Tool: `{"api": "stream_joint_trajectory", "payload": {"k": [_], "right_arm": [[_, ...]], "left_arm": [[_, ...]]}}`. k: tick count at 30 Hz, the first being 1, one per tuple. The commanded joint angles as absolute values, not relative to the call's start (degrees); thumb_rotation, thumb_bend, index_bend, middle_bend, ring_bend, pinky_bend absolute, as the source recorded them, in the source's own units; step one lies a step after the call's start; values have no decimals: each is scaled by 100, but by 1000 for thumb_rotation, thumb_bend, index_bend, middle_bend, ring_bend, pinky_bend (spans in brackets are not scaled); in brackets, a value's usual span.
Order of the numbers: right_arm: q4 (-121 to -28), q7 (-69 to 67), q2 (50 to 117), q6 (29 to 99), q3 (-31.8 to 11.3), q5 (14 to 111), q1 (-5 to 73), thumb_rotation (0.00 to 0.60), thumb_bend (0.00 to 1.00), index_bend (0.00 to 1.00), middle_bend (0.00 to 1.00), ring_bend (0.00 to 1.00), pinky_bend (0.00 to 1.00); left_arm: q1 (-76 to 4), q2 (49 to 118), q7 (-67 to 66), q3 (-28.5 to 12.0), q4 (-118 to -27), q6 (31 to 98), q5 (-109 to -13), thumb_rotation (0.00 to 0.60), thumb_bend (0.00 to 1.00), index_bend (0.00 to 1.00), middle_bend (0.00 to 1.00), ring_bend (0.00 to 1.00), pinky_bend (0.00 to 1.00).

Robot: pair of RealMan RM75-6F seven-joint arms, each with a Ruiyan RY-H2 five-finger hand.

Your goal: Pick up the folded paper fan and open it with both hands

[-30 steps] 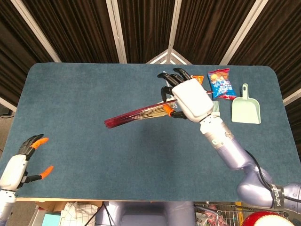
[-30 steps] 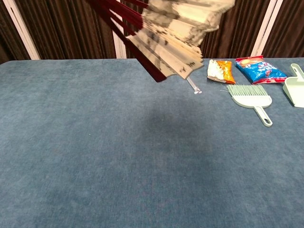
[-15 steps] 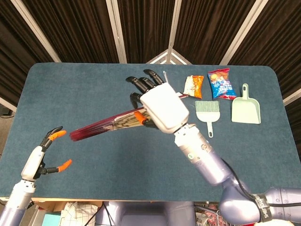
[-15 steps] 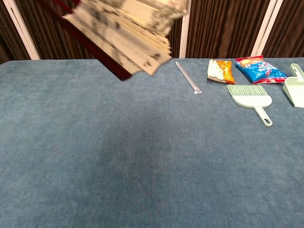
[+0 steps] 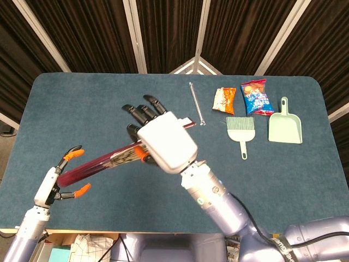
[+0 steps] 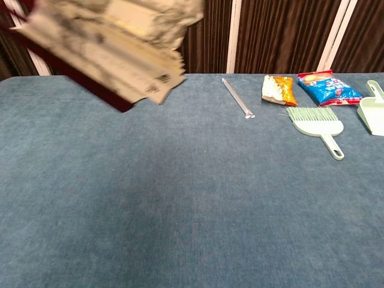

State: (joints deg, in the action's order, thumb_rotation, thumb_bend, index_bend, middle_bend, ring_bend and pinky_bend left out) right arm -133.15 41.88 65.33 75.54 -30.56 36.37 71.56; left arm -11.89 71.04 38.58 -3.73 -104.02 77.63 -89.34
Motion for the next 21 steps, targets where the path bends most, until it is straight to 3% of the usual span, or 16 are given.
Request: {"api": "stream_joint_trajectory", "payload": {"k": [1, 16, 21], "right_arm": [[-13472, 4488, 6898, 7896, -2985, 3546, 7427, 600, 429, 921, 218, 264, 140], [-13499, 4759, 7471, 8255, -3042, 3653, 7928, 600, 430, 922, 218, 265, 140], [-13499, 4763, 7481, 8265, -3024, 3689, 7954, 600, 431, 922, 218, 264, 140]], "left_arm": [[-1227, 7168, 3872, -364, -10375, 7726, -8904, 600, 323, 194, 65, 0, 0], [-1409, 7663, 3711, -177, -10294, 7489, -8953, 600, 323, 264, 93, 0, 0], [-1369, 7938, 3586, -248, -10368, 7653, -8855, 600, 342, 399, 158, 0, 0]]}}
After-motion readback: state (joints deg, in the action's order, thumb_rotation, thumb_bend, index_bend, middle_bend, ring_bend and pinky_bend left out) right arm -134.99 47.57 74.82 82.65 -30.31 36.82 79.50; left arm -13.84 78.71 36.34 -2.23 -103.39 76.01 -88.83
